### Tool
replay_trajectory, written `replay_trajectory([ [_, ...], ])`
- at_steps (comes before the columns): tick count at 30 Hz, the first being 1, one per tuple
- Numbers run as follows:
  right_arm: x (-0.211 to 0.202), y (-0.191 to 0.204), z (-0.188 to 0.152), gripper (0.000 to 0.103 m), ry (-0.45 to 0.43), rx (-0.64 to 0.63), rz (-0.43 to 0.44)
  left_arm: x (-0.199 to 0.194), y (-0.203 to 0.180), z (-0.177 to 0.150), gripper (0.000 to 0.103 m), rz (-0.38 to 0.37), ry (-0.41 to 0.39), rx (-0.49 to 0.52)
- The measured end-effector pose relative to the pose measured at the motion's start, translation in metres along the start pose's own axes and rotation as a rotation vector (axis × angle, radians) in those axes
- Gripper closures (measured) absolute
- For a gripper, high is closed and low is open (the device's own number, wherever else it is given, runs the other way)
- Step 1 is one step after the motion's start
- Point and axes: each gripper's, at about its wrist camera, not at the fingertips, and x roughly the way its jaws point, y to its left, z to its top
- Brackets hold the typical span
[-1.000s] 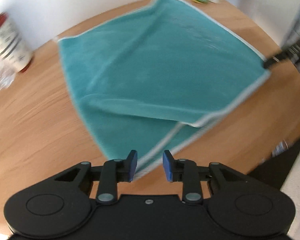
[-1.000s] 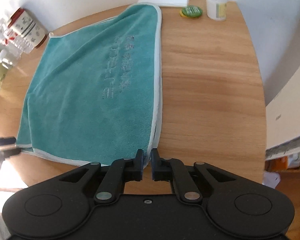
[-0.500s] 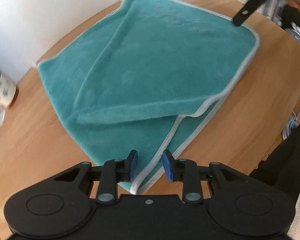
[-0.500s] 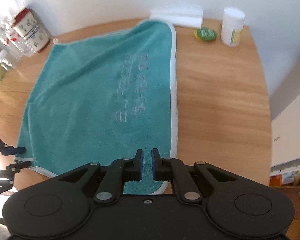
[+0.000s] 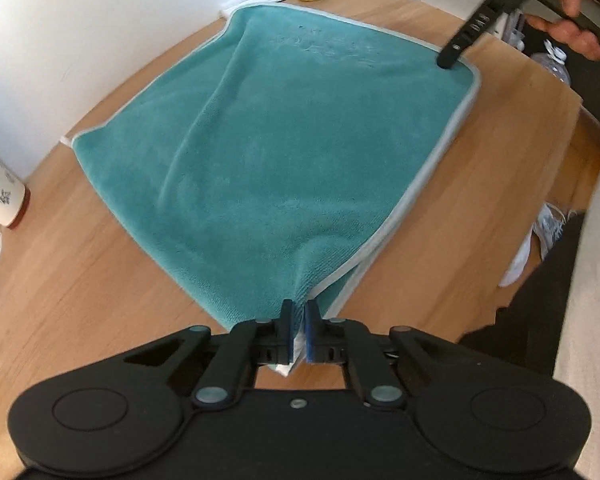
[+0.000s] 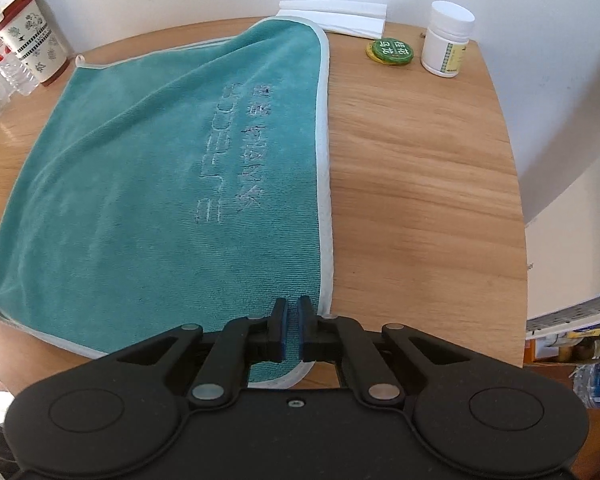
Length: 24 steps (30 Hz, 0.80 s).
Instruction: Fold towel
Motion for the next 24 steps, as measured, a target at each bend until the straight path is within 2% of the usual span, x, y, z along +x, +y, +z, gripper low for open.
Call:
replay_trajectory([
  [2, -0.001, 0.000, 0.000, 0.100, 0.000, -0.002, -0.005, 0.002, 0.003, -0.002, 0.098, -0.016, 0.018, -0.019],
  [5, 0.001, 0.006, 0.001, 0.100, 0.004, -0.039, -0.023, 0.002, 0.008, 0.000, 0.096, -0.080, 0.043, -0.044],
  [7, 0.001, 0.006, 0.002, 0.099, 0.007, -0.041, -0.028, -0.002, 0.020, 0.003, 0.085, -0.124, 0.045, -0.098],
  [8, 0.001, 0.006, 0.002, 0.099, 0.009, -0.034, -0.028, -0.005, 0.029, 0.002, 0.064, -0.167, 0.053, -0.142],
  [9, 0.001, 0.005, 0.003, 0.099, 0.012, -0.028, -0.028, -0.007, 0.039, 0.002, 0.061, -0.214, 0.063, -0.189],
  [11, 0.001, 0.004, 0.005, 0.096, 0.019, -0.031, -0.030, -0.016, 0.053, 0.001, 0.060, -0.235, 0.039, -0.236],
  [15, 0.001, 0.006, 0.005, 0.093, 0.040, -0.052, -0.039, -0.021, 0.078, 0.007, 0.060, -0.174, -0.003, -0.304],
  [17, 0.002, 0.006, 0.006, 0.093, 0.039, -0.069, -0.039, -0.011, 0.086, 0.018, 0.060, -0.092, -0.023, -0.362],
  [19, 0.002, 0.005, 0.006, 0.093, 0.041, -0.053, -0.042, 0.000, 0.085, 0.030, 0.060, -0.025, -0.033, -0.376],
  [23, 0.001, 0.007, 0.005, 0.093, 0.031, -0.054, -0.059, 0.033, 0.081, 0.051, 0.061, 0.118, 0.014, -0.369],
  [24, 0.000, 0.009, 0.003, 0.093, 0.031, -0.061, -0.068, 0.039, 0.082, 0.053, 0.062, 0.126, 0.026, -0.375],
])
